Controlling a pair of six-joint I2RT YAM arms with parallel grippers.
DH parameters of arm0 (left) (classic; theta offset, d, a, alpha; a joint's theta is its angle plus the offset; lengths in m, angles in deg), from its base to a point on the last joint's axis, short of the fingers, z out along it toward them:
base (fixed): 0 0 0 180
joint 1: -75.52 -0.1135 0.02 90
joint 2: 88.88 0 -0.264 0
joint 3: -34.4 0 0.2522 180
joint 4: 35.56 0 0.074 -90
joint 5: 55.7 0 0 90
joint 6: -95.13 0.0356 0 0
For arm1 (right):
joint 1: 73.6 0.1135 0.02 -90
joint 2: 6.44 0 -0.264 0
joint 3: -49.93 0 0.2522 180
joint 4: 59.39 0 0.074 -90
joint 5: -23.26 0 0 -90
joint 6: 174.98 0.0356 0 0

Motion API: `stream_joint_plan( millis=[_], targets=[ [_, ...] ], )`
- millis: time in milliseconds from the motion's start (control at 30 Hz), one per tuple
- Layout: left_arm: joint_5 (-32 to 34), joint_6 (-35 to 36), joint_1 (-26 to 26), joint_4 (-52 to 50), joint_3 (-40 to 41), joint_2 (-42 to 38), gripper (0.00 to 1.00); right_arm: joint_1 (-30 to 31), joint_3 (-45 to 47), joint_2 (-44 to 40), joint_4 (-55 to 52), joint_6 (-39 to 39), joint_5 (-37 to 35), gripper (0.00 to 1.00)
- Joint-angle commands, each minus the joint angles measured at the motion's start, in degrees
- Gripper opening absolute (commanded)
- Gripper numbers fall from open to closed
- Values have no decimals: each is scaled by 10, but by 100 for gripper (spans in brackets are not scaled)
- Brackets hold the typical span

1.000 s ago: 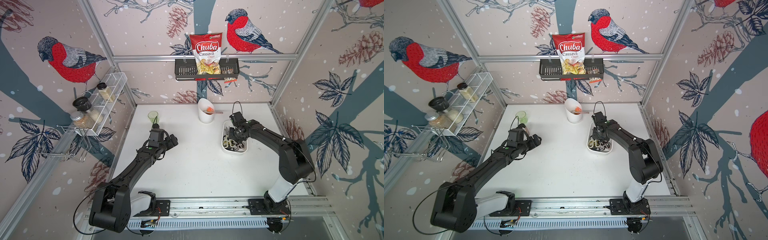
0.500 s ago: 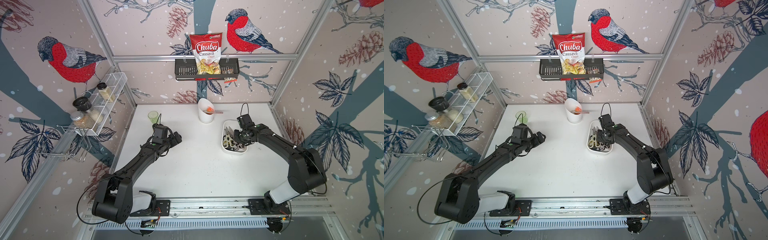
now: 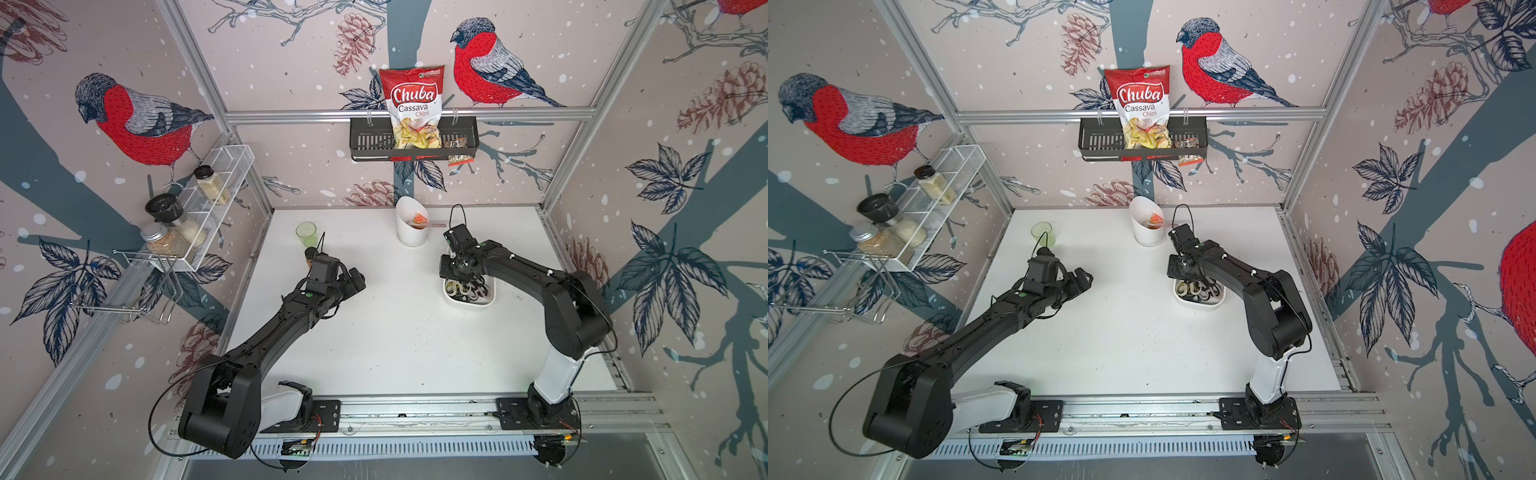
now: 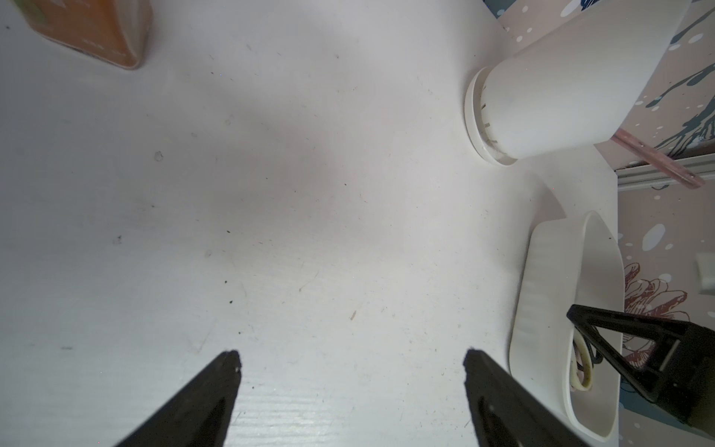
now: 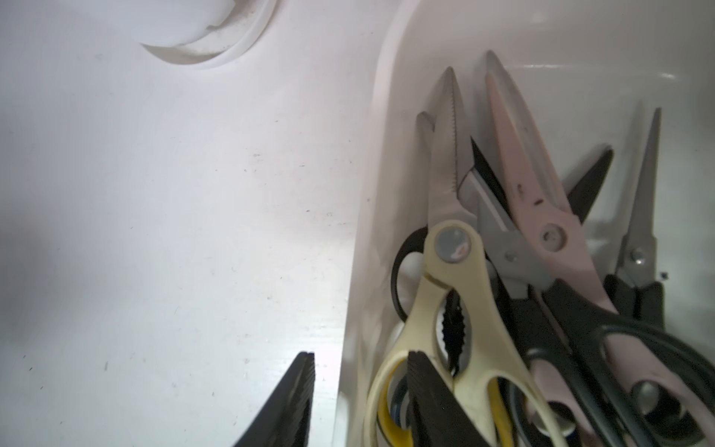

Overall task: Take the scissors out of the storage box
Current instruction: Move the storage box to the center of the board.

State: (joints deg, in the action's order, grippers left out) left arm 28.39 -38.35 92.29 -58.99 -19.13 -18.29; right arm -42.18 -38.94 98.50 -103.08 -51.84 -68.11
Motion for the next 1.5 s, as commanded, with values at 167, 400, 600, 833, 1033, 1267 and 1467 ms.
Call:
stream_joint_plan(
  millis=[167, 400, 600, 833, 1033, 1267, 1467],
  targets=[
    [30, 3, 1, -20, 20, -36, 94, 13, -50, 52, -9, 25, -22, 29],
    [35, 12, 0, -25, 18, -38, 94, 18, -79, 77, -72, 35, -76, 0],
    [32, 14, 1, -22, 16, -35, 94, -8, -45, 27, -90, 14, -103, 0],
    [31, 16, 1, -16, 13, -30, 94, -80, 58, -53, -33, -62, -31, 0],
    [22, 16, 1, -15, -3, -11, 94, -99, 83, -59, -25, -73, -28, 10],
    [13, 15, 0, -10, -9, 1, 94, -115, 93, -109, -49, -55, -21, 47],
    [5, 17, 0, -3, -10, 10, 94, -174, 147, -174, -77, -60, -13, 42]
  ],
)
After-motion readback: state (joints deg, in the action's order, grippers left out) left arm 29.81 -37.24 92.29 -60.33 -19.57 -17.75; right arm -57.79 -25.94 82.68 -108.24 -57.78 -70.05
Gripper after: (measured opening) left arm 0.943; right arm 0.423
